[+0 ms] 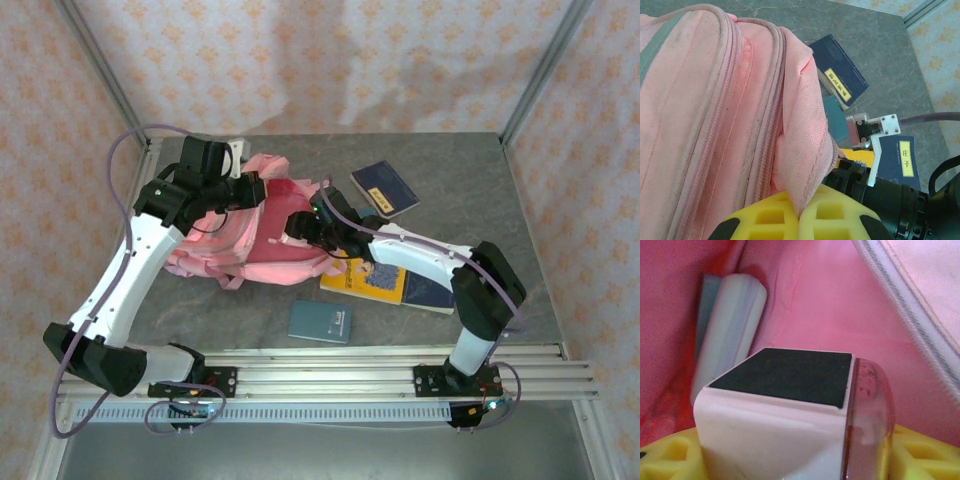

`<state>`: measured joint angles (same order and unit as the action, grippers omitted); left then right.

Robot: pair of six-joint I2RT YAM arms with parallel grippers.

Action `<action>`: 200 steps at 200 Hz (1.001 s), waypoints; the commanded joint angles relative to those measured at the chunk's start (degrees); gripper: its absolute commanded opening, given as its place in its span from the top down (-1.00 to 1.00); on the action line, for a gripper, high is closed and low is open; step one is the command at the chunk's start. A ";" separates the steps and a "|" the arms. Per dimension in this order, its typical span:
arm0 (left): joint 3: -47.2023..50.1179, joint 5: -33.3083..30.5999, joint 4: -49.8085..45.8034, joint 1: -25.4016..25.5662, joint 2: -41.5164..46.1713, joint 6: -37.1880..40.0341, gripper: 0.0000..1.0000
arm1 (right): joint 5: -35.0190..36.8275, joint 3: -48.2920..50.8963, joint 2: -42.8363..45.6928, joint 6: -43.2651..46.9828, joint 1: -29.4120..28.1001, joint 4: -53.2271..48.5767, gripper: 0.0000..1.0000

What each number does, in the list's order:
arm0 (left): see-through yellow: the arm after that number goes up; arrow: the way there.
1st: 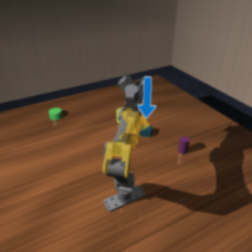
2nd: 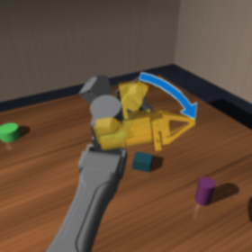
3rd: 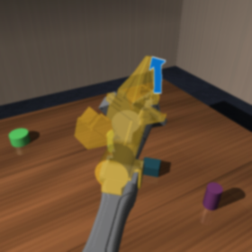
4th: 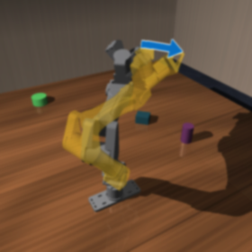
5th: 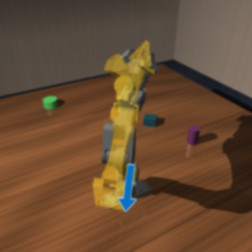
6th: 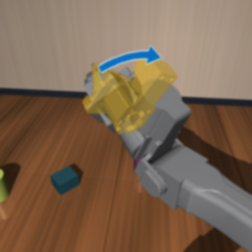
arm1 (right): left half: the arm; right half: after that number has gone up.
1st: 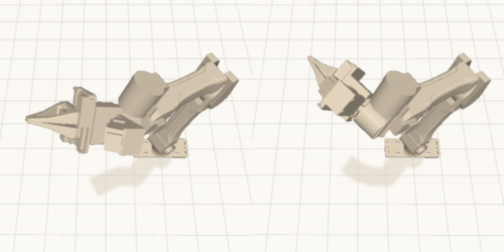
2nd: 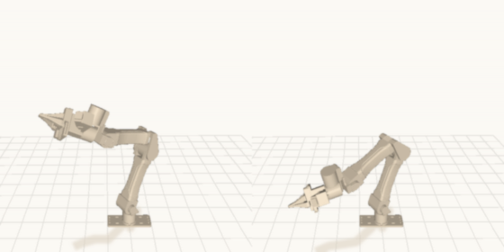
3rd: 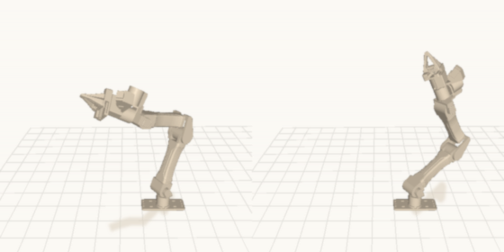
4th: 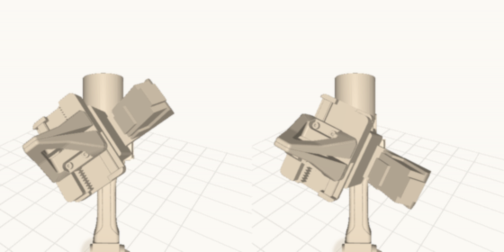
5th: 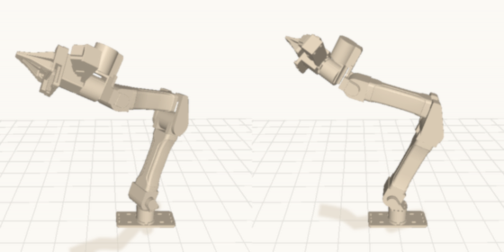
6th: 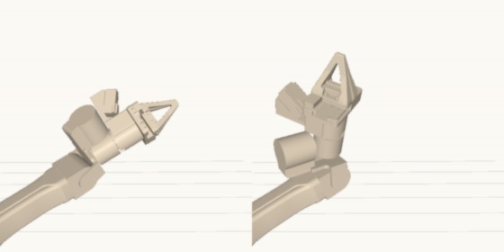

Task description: Pack books, pencil case, and school supplies into a backpack

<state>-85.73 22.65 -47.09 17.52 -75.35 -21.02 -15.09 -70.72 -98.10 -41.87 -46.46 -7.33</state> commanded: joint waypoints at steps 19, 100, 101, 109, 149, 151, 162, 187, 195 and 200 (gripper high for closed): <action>-2.26 2.38 5.16 -0.29 3.32 0.54 1.00 | -1.27 -2.63 -2.45 -9.29 -0.11 12.49 -0.14; -1.98 3.79 5.78 -0.29 4.17 0.19 1.00 | 8.89 -6.47 -14.48 -29.99 -0.11 33.43 -0.24; -1.98 3.80 5.78 -0.29 4.16 0.19 1.00 | 9.00 -6.59 -14.66 -30.18 -0.08 33.65 -0.23; -1.90 3.93 5.86 -0.29 4.21 0.17 1.00 | 10.07 -7.38 -16.08 -31.28 -0.09 35.23 -0.23; -1.84 3.80 6.22 -0.38 3.56 0.45 1.00 | 9.68 -14.98 -23.85 -36.54 -0.97 42.83 -0.22; -1.88 3.76 6.22 -0.38 3.48 0.45 1.00 | 9.65 -15.39 -24.10 -36.60 -0.99 42.79 -0.23; -2.36 3.88 6.31 -0.55 2.73 0.24 1.00 | 9.53 -17.74 -25.23 -36.55 -1.84 41.30 -0.28; -3.60 5.60 7.07 -0.64 0.81 -0.62 1.00 | 10.57 -22.01 -26.55 -32.63 -3.87 35.61 -0.79; -3.89 5.98 7.34 -0.64 0.41 -0.86 1.00 | 10.58 -22.87 -26.79 -31.20 -4.24 34.83 -0.99; -4.00 6.08 7.40 -0.67 0.23 -0.92 1.00 | 10.25 -23.33 -27.07 -30.57 -4.29 34.53 -0.99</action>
<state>-86.17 25.10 -46.50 17.10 -74.87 -21.12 -5.52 -89.30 -125.40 -75.20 -48.66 25.56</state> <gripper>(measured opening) 0.043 0.947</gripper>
